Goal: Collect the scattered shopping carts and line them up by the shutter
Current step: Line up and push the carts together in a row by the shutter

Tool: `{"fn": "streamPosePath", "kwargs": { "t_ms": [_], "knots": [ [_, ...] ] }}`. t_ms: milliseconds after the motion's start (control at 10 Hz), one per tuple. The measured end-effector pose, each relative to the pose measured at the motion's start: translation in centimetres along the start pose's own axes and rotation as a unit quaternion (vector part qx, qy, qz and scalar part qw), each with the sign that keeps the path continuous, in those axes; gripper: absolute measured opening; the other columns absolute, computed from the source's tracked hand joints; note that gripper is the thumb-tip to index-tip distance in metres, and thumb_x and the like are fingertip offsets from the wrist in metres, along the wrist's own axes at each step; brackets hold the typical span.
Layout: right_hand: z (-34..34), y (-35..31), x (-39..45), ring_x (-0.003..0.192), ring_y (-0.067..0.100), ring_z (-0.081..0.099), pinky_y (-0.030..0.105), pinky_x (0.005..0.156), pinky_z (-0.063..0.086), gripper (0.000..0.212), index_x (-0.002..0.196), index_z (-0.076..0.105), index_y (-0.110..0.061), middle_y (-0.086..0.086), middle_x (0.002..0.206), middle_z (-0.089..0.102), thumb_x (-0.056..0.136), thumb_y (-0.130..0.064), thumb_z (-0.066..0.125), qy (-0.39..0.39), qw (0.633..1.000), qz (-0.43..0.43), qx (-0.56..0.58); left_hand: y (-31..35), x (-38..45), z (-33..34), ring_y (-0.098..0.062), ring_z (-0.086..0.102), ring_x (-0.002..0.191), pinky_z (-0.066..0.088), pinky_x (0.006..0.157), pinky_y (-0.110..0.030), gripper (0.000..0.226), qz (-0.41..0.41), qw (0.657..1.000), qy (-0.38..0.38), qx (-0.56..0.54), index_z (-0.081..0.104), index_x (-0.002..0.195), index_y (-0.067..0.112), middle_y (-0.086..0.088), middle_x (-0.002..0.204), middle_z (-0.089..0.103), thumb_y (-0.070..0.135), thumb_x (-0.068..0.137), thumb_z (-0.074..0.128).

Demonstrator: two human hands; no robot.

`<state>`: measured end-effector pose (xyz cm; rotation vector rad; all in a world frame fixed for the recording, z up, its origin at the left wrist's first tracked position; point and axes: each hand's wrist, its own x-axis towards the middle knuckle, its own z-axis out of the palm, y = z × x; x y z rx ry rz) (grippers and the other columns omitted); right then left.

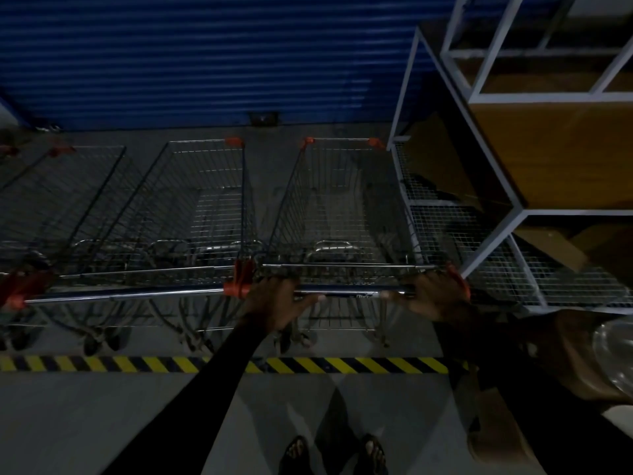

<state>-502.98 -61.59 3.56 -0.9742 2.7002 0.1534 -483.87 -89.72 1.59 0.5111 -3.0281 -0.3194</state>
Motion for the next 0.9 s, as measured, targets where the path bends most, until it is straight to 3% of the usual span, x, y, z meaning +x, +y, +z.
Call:
{"fn": "streamPosePath", "kwargs": {
  "t_ms": [100, 200, 300, 400, 500, 600, 700, 800, 900],
  "knots": [
    [0.0, 0.1, 0.1, 0.123, 0.018, 0.064, 0.052, 0.12, 0.024, 0.094, 0.123, 0.07, -0.05, -0.012, 0.121, 0.075, 0.076, -0.104, 0.009, 0.003, 1.0, -0.009, -0.002, 0.1, -0.1, 0.2, -0.015, 0.075, 0.084, 0.06, 0.075, -0.034, 0.097, -0.011, 1.0, 0.005, -0.019, 0.076, 0.111, 0.03, 0.005, 0.087, 0.077, 0.104, 0.078, 0.022],
    [-0.5, -0.1, -0.2, 0.128, 0.018, 0.061, 0.05, 0.121, 0.016, 0.086, 0.124, 0.071, -0.047, -0.011, 0.127, 0.073, 0.082, -0.099, 0.017, -0.001, 1.0, -0.02, 0.015, 0.2, -0.1, 0.6, -0.02, 0.076, 0.09, 0.061, 0.08, -0.036, 0.102, -0.014, 1.0, 0.017, -0.005, 0.076, 0.118, 0.031, 0.001, 0.095, 0.08, 0.106, 0.077, 0.019],
    [-1.3, -0.4, -0.8, 0.13, 0.017, 0.059, 0.048, 0.123, 0.012, 0.069, 0.123, 0.072, -0.049, -0.011, 0.126, 0.074, 0.089, -0.091, 0.029, 0.006, 0.999, -0.032, 0.033, 0.5, -0.3, 0.4, -0.024, 0.075, 0.1, 0.06, 0.088, -0.041, 0.101, -0.024, 1.0, -0.002, 0.001, 0.074, 0.124, 0.033, -0.002, 0.106, 0.08, 0.105, 0.078, 0.019],
    [-1.6, -0.2, -1.0, 0.131, 0.017, 0.059, 0.049, 0.123, 0.016, 0.076, 0.12, 0.073, -0.051, -0.013, 0.125, 0.074, 0.084, -0.095, 0.024, 0.016, 0.998, -0.036, 0.048, 0.9, -0.3, -0.1, -0.026, 0.07, 0.114, 0.054, 0.102, -0.046, 0.103, -0.031, 0.999, -0.034, 0.005, 0.068, 0.135, 0.032, -0.004, 0.123, 0.076, 0.102, 0.079, 0.018],
    [-1.9, -0.5, -1.3, 0.131, 0.017, 0.059, 0.053, 0.126, 0.013, 0.07, 0.119, 0.074, -0.048, -0.012, 0.124, 0.074, 0.09, -0.09, 0.027, 0.015, 0.999, -0.041, 0.033, 1.1, -0.2, -0.4, -0.028, 0.068, 0.119, 0.048, 0.108, -0.047, 0.109, -0.05, 0.997, -0.054, 0.005, 0.066, 0.136, 0.033, -0.004, 0.126, 0.075, 0.105, 0.074, 0.013],
    [-1.8, -0.3, -1.4, 0.133, 0.017, 0.057, 0.053, 0.126, 0.013, 0.067, 0.12, 0.073, -0.046, -0.012, 0.13, 0.072, 0.093, -0.087, 0.027, 0.021, 0.998, -0.043, 0.029, 1.1, -0.5, -0.6, -0.028, 0.067, 0.117, 0.048, 0.106, -0.049, 0.106, -0.054, 0.997, -0.058, -0.009, 0.068, 0.13, 0.03, -0.003, 0.123, 0.074, 0.105, 0.076, 0.017],
    [-0.7, 0.7, -0.6, 0.132, 0.018, 0.058, 0.052, 0.119, 0.021, 0.081, 0.118, 0.072, -0.044, -0.015, 0.135, 0.068, 0.087, -0.091, 0.014, 0.044, 0.997, -0.043, 0.042, 1.8, -1.4, -1.0, -0.031, 0.064, 0.121, 0.044, 0.11, -0.049, 0.085, -0.038, 0.999, -0.03, 0.018, 0.067, 0.13, 0.025, -0.007, 0.126, 0.071, 0.092, 0.088, 0.035],
    [0.3, 1.4, 0.0, 0.136, 0.026, 0.056, 0.051, 0.118, 0.031, 0.08, 0.124, 0.07, -0.039, -0.007, 0.14, 0.067, 0.085, -0.087, 0.02, 0.092, 0.993, -0.018, 0.078, 1.7, -1.8, -0.5, -0.035, 0.062, 0.123, 0.044, 0.11, -0.051, 0.07, -0.021, 0.999, 0.02, 0.023, 0.066, 0.13, 0.024, -0.008, 0.128, 0.07, 0.08, 0.094, 0.043],
    [0.4, 0.7, -0.7, 0.125, 0.032, 0.062, 0.051, 0.111, 0.042, 0.069, 0.123, 0.068, -0.033, 0.001, 0.13, 0.071, 0.087, -0.078, 0.031, 0.162, 0.98, 0.005, 0.114, 2.6, -1.9, -0.8, -0.036, 0.063, 0.122, 0.049, 0.104, -0.051, 0.061, -0.014, 0.998, 0.061, -0.013, 0.067, 0.13, 0.02, -0.009, 0.129, 0.07, 0.068, 0.096, 0.047]
  ]
}}
